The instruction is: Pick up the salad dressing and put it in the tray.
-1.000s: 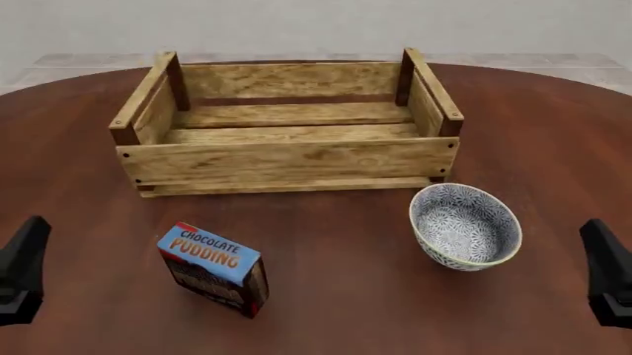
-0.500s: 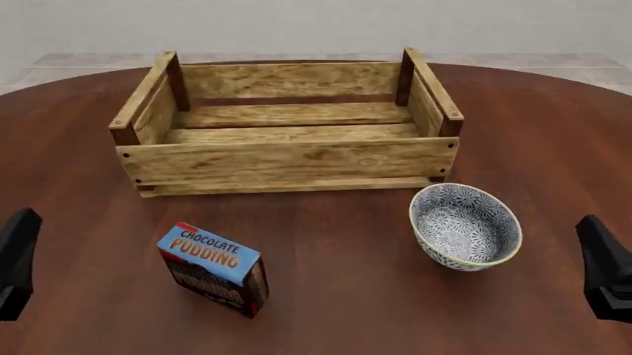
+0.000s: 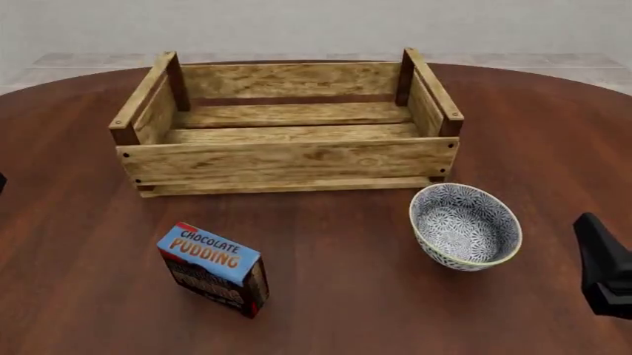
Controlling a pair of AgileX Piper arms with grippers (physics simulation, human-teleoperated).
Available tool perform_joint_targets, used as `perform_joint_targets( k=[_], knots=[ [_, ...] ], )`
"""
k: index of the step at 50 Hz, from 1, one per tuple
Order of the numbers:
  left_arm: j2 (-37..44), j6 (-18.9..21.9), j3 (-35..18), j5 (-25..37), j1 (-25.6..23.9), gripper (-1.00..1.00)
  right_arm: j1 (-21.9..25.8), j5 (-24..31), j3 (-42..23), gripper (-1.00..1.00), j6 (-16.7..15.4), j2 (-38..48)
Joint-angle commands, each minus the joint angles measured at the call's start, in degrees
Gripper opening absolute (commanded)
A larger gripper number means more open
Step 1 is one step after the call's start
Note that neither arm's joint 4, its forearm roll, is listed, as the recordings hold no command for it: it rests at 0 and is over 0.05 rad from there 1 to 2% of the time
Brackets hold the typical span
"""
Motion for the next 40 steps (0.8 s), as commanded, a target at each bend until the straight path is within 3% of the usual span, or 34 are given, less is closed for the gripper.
perform_joint_targets(
  k=[1,13,20,40],
  knots=[
    [3.25,1.14,-4.98,3.94,2.06,1.0,0.05,-1.32,0.01,1.0,0.12,1.74],
    [3.79,-0.91,-8.61,10.18,6.45,1.0,0.13,-1.92,0.01,1.0,-0.16,2.74],
    [1.21,0.28,-10.73,14.74,10.73,1.0,-0.09,-2.55,0.02,1.0,0.4,3.82],
    [-3.34,-1.1,-8.84,21.95,20.1,1.0,1.12,-2.97,0.02,1.0,-0.35,4.51]
  ],
)
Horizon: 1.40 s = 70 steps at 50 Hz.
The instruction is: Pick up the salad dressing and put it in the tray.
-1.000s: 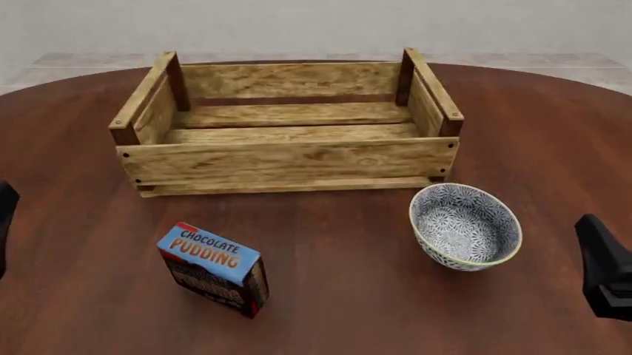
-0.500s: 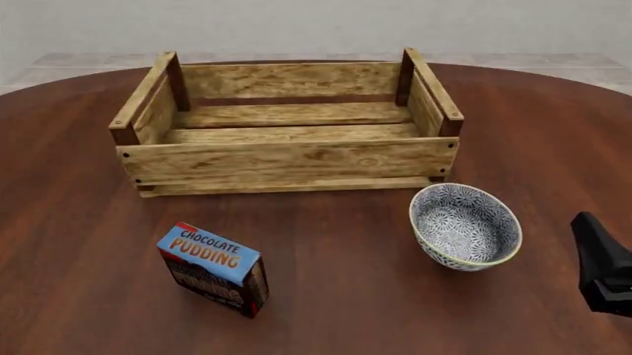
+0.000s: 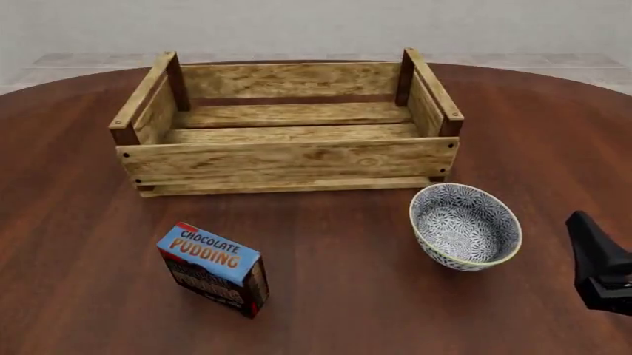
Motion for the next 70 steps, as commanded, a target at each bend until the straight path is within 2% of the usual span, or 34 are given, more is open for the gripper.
perform_joint_targets(
  k=[1,15,30,45,70],
  knots=[
    [-2.38,-0.56,1.82,3.74,5.27,1.0,0.46,-0.05,0.0,1.0,-0.33,0.18],
    [-4.94,-0.01,2.95,6.28,11.84,1.0,0.74,-0.23,0.01,1.0,-0.47,0.57],
    [-6.53,0.37,2.4,8.23,13.93,1.0,0.93,-0.29,0.0,1.0,-0.69,0.71],
    [-6.56,0.81,5.98,7.3,20.08,1.0,1.04,-1.21,0.01,1.0,-0.45,1.76],
    [-6.94,-0.36,9.9,5.71,23.82,1.0,1.13,0.24,0.01,1.0,-1.2,0.21]
  ],
)
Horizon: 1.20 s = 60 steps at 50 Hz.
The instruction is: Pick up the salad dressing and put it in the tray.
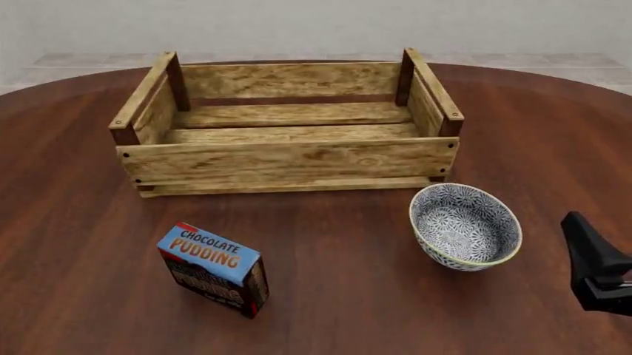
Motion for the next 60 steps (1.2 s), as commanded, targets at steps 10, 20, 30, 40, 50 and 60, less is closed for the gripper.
perform_joint_targets(
  k=[10,20,30,40,50,60],
  knots=[
    [0.67,-0.37,3.25,-3.25,2.78,1.0,-0.12,1.12,0.0,1.0,-0.4,-1.12],
    [2.66,0.25,2.8,-6.44,3.82,1.0,-0.13,1.04,0.0,1.0,-0.47,-0.98],
    [6.15,-0.71,4.88,-10.41,4.58,1.0,-0.26,1.41,0.0,1.0,-0.64,-1.35],
    [8.89,-1.18,6.93,-13.48,4.54,1.0,-0.46,1.36,0.0,1.0,-0.73,-1.24],
    [11.54,-1.27,8.82,-16.14,4.47,1.0,-0.67,1.35,0.0,1.0,-0.64,-1.21],
    [12.82,0.01,10.24,-17.96,5.66,1.0,-0.67,1.21,-0.04,1.0,-0.65,-1.02]
  ],
)
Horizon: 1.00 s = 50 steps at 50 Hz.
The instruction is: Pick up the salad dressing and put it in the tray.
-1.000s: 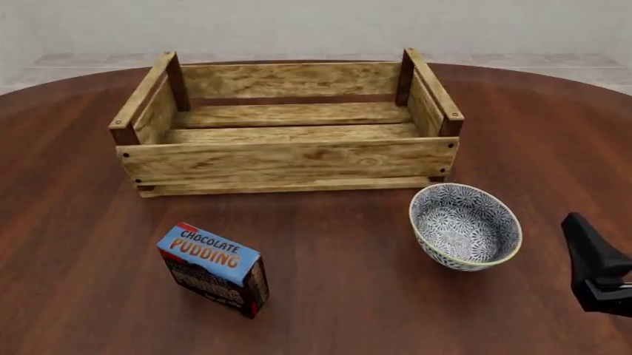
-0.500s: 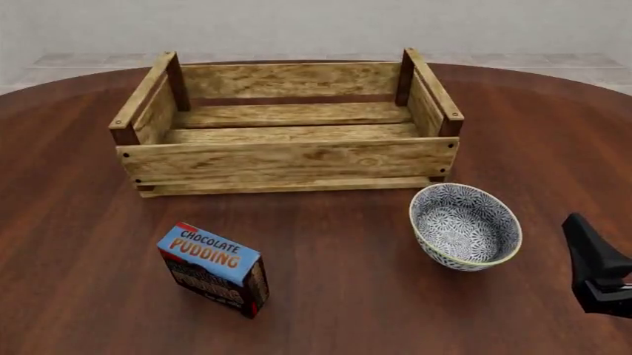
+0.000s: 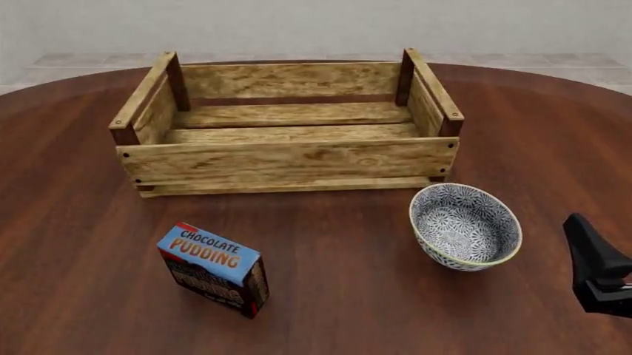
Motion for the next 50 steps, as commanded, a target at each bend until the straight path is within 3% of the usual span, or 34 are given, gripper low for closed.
perform_joint_targets(
  k=[1,32,50],
  knots=[
    [1.75,1.14,2.1,-2.39,1.19,1.0,-0.06,-0.07,0.01,1.0,0.0,0.09],
    [2.41,0.88,8.13,-3.62,1.94,1.0,0.13,0.3,0.01,1.0,-0.6,-0.33],
    [6.13,0.03,9.98,-7.62,2.09,1.0,-0.13,1.55,0.0,1.0,-0.56,-1.83]
  ],
)
